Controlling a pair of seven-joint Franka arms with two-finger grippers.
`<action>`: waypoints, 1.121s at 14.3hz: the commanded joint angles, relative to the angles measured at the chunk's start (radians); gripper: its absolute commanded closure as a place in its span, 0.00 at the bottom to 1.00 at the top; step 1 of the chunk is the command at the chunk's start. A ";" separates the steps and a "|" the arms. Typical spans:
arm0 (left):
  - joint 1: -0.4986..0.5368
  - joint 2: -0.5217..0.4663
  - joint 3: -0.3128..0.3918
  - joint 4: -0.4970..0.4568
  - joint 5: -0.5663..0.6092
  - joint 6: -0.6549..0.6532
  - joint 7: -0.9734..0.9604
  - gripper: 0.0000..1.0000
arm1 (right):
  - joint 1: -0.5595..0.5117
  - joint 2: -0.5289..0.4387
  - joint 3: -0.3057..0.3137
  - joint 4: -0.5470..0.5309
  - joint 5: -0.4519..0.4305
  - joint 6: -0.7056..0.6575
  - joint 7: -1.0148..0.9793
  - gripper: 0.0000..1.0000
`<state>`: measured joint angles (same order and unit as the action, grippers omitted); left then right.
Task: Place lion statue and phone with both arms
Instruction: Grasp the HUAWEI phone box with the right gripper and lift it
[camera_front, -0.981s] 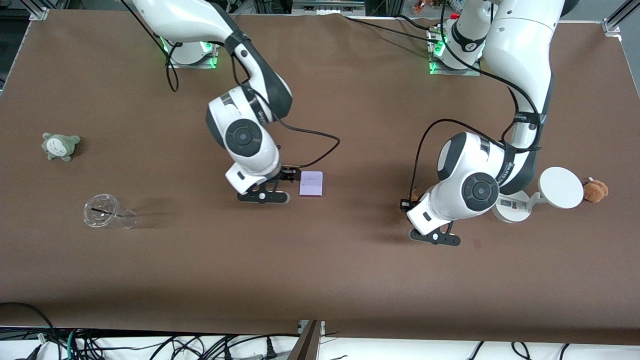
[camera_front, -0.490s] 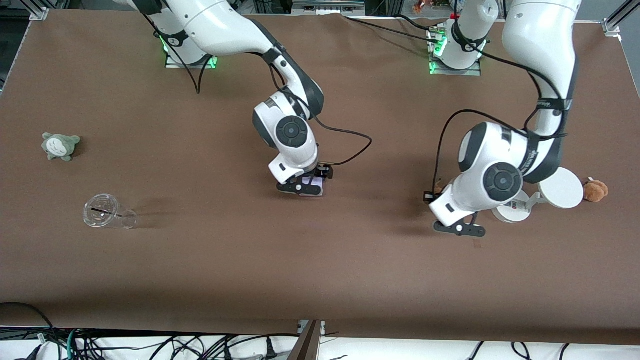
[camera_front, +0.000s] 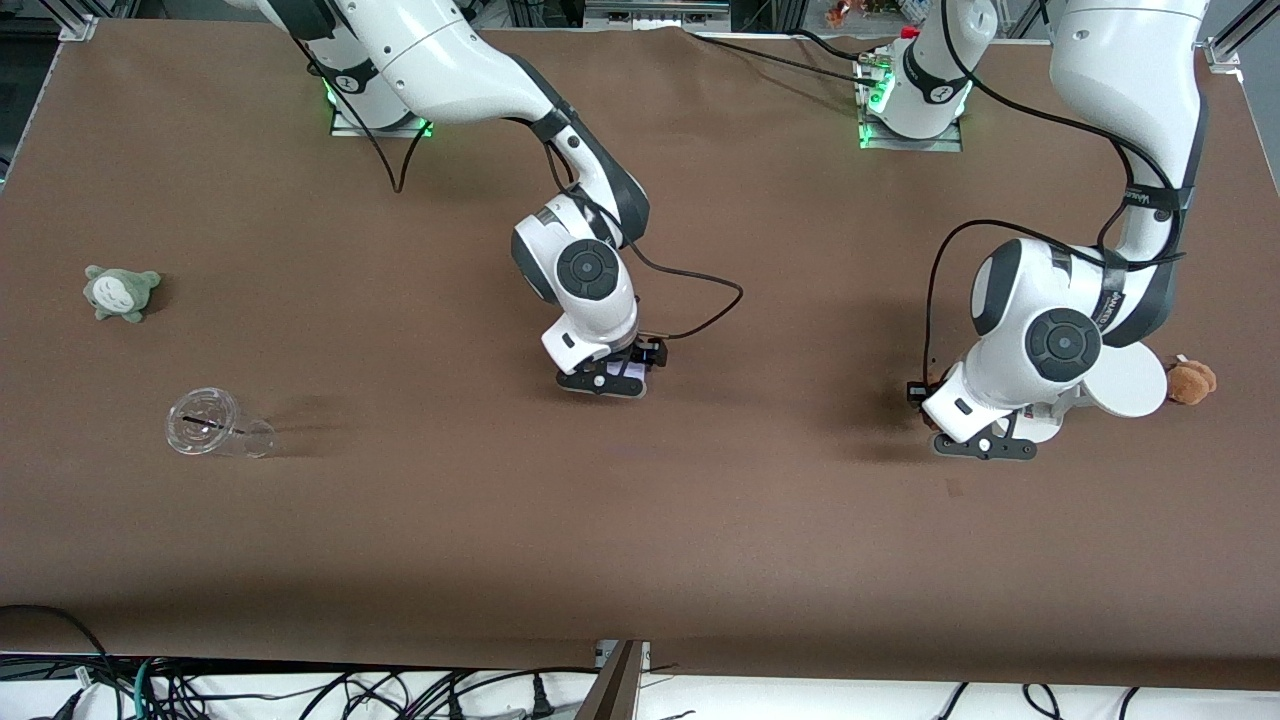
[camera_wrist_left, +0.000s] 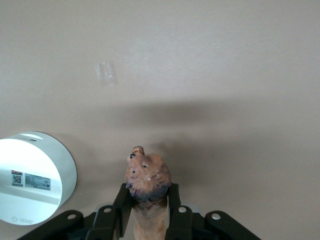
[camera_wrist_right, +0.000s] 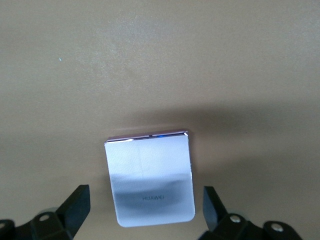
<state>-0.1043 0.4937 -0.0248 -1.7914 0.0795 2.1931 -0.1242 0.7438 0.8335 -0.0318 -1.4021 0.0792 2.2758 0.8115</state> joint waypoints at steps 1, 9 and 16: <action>0.027 -0.003 -0.007 -0.026 0.032 0.036 0.017 1.00 | 0.003 0.021 -0.002 0.006 -0.016 0.037 0.008 0.00; 0.090 0.039 -0.010 -0.049 0.057 0.135 0.058 1.00 | 0.003 0.058 -0.002 0.008 -0.041 0.073 0.011 0.00; 0.086 0.037 -0.029 -0.055 0.049 0.139 0.061 1.00 | 0.005 0.067 -0.002 0.008 -0.039 0.091 0.012 0.00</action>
<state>-0.0224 0.5464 -0.0418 -1.8332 0.1155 2.3191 -0.0776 0.7440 0.8874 -0.0318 -1.4020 0.0559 2.3406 0.8115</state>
